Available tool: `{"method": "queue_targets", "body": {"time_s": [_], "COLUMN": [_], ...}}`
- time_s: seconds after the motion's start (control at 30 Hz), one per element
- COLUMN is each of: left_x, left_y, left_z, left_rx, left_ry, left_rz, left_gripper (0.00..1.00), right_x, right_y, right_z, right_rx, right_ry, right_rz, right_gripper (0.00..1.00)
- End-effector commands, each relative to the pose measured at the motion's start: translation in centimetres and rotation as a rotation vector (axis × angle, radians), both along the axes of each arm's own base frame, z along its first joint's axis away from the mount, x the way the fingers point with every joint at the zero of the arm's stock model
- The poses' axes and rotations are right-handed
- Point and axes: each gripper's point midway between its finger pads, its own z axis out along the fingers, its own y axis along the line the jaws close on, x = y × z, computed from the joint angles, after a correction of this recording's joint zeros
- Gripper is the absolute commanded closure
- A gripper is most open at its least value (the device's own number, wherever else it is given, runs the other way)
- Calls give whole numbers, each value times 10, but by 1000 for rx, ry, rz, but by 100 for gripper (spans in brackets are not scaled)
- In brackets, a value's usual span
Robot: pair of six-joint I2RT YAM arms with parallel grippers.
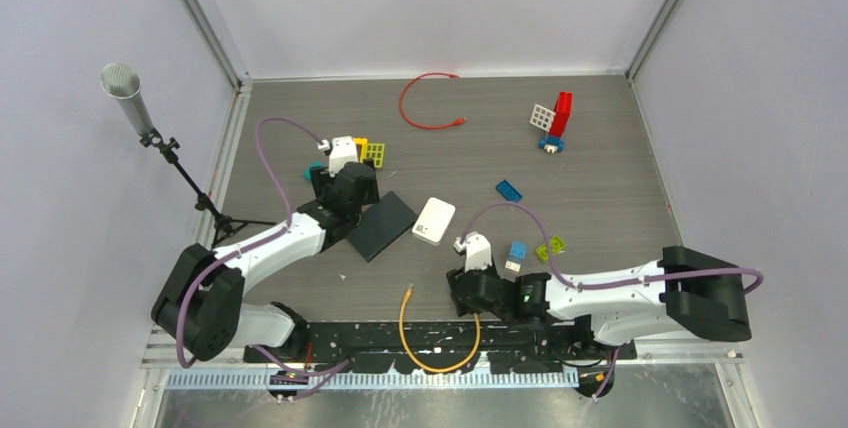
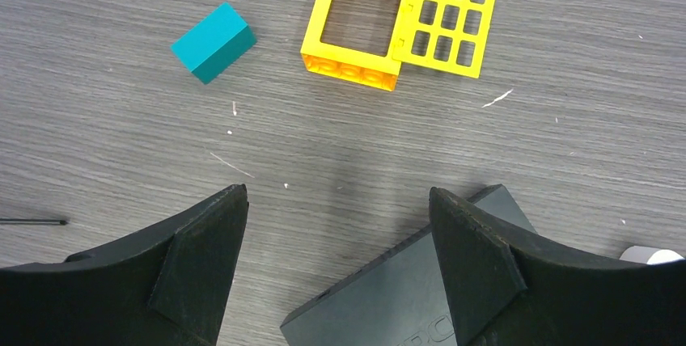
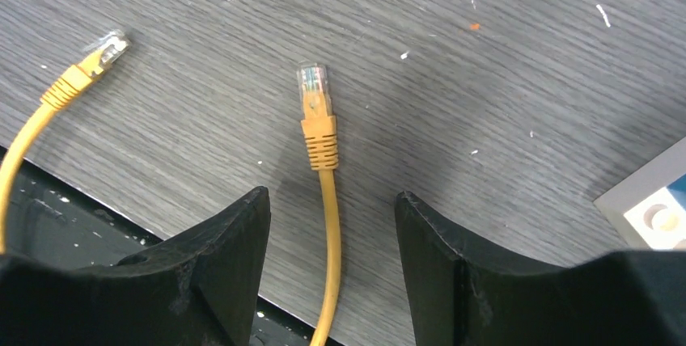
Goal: Insert the plug into the switch port
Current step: Adjust the connector at the center of the board.
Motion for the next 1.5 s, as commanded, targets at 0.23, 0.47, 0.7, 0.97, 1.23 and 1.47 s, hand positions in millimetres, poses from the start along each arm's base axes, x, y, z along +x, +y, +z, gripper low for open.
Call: {"method": "queue_targets", "body": {"time_s": [0.23, 0.47, 0.7, 0.97, 1.23, 1.47], "left_x": [12, 12, 13, 13, 13, 14], "left_y": [-7, -7, -9, -9, -10, -10], "left_z": [14, 13, 10, 10, 10, 10], "left_rx": [-37, -31, -31, -30, -31, -34], "left_ry": [-40, -36, -26, -28, -26, -27], "left_rz": [7, 8, 1, 2, -2, -2], "left_gripper": [16, 16, 16, 17, 17, 17], "right_x": [10, -4, -23, -37, -33, -30], "right_y": [21, 15, 10, 4, 12, 35], "right_z": [9, 0, -21, -28, -18, 55], "right_rx": [-49, -119, 27, 61, 17, 164], "right_ry": [-189, -285, -197, -171, -224, -335], "right_rz": [-19, -82, -114, -97, -88, 55], "right_gripper": [53, 58, 60, 64, 99, 100]}}
